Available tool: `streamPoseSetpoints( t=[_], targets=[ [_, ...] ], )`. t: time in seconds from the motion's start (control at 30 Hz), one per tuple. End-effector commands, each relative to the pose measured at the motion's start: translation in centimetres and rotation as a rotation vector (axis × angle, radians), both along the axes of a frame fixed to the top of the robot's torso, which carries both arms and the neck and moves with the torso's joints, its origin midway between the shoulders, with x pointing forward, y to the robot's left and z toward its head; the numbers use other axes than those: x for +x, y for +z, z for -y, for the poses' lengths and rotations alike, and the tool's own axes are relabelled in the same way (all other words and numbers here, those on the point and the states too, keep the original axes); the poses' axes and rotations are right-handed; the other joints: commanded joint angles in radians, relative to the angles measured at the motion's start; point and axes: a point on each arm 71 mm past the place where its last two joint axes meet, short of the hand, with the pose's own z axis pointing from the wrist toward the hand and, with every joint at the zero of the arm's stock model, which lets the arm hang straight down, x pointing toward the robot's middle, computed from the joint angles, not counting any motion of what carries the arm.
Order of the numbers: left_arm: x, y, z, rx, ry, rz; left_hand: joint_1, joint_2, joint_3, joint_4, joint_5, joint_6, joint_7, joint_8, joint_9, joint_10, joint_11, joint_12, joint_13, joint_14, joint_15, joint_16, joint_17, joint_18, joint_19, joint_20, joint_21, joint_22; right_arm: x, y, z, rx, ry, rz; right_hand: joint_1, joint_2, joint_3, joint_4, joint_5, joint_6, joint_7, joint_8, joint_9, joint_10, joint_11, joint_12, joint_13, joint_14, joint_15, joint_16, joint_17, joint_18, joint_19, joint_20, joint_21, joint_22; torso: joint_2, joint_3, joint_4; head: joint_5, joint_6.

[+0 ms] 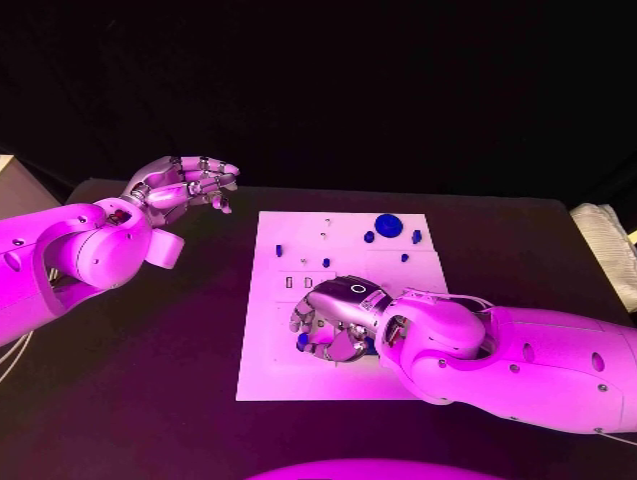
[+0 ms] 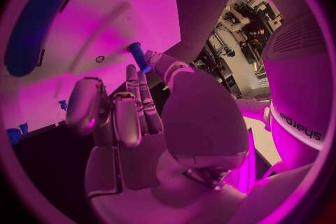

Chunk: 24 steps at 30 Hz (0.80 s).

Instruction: Assemble the parts on the task board

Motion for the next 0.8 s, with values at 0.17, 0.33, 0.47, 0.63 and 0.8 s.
streamPoseSetpoints(
  t=[0.17, 0.33, 0.47, 0.63, 0.8],
  targets=[
    [-0.07, 0.10, 0.22, -0.009, -0.019, 0.005, -0.006, -0.002, 0.000, -0.004, -0.004, -0.008, 0.020, -0.003, -0.001, -0.003, 0.000, -0.001, -0.001, 0.000, 0.007, 0.004, -0.001, 0.013, 0.007, 0.001, -0.005, -0.001, -0.14, 0.04, -0.12, 0.004, 0.012, 0.012, 0.003, 0.022, 0.040, 0.010, -0.027, 0.050, -0.010, 0.022, 0.012, 0.042, -0.010, 0.007, 0.002, 0.035, -0.012, 0.011, 0.011, -0.015, 0.016, -0.005, 0.034, 0.090, 0.001, 0.0011, -0.0002, 0.000, -0.002],
    [-0.09, 0.10, 0.26, -0.013, -0.021, 0.003, -0.007, -0.001, -0.001, -0.005, -0.004, -0.008, 0.020, -0.003, -0.003, -0.004, 0.001, 0.000, -0.003, 0.000, 0.008, 0.004, -0.002, 0.013, 0.007, 0.002, -0.006, -0.002, -0.11, -0.09, -0.17, -0.011, 0.016, 0.011, 0.012, 0.033, 0.064, 0.008, -0.057, 0.075, -0.018, 0.034, 0.021, 0.064, -0.018, 0.007, 0.005, 0.036, -0.019, 0.013, 0.014, -0.017, 0.018, -0.011, 0.045, 0.097, 0.000, 0.0005, -0.0005, -0.002, -0.002],
    [-0.09, 0.10, 0.26, -0.014, -0.021, 0.002, -0.007, -0.001, -0.001, -0.005, -0.004, -0.008, 0.020, -0.003, -0.003, -0.004, 0.001, 0.000, -0.003, 0.000, 0.008, 0.004, -0.002, 0.013, 0.007, 0.002, -0.006, -0.002, -0.09, -0.17, -0.27, -0.020, 0.018, 0.008, 0.006, 0.032, 0.067, 0.011, -0.064, 0.081, -0.018, 0.038, 0.024, 0.066, -0.017, 0.003, 0.004, 0.036, -0.019, 0.014, 0.016, -0.017, 0.018, -0.012, 0.044, 0.098, 0.000, 0.0000, -0.0011, -0.003, -0.003],
    [-0.10, 0.10, 0.26, -0.015, -0.021, 0.001, -0.007, -0.001, -0.002, -0.005, -0.004, -0.008, 0.021, -0.003, -0.003, -0.004, 0.001, 0.000, -0.003, 0.000, 0.008, 0.004, -0.002, 0.013, 0.007, 0.002, -0.007, -0.002, -0.11, -0.34, -0.43, -0.029, 0.019, 0.002, -0.022, 0.007, 0.060, 0.024, -0.053, 0.068, -0.013, 0.031, 0.024, 0.053, -0.011, -0.012, 0.002, 0.035, -0.015, 0.013, 0.012, -0.016, 0.015, -0.012, 0.037, 0.097, 0.000, -0.0001, 0.0001, -0.005, -0.005],
    [-0.11, 0.09, 0.16, -0.014, -0.018, -0.001, -0.007, -0.001, -0.002, -0.005, -0.004, -0.008, 0.021, -0.003, -0.003, -0.004, 0.001, 0.000, -0.003, 0.000, 0.008, 0.004, -0.002, 0.013, 0.007, 0.002, -0.007, -0.002, -0.09, -0.56, -0.45, -0.039, 0.014, -0.003, -0.033, -0.006, 0.052, 0.029, -0.044, 0.053, -0.008, 0.023, 0.022, 0.041, -0.007, -0.019, 0.002, 0.034, -0.011, 0.012, 0.008, -0.016, 0.014, -0.009, 0.032, 0.096, -0.001, -0.0001, 0.0004, -0.005, -0.005]
  ],
)
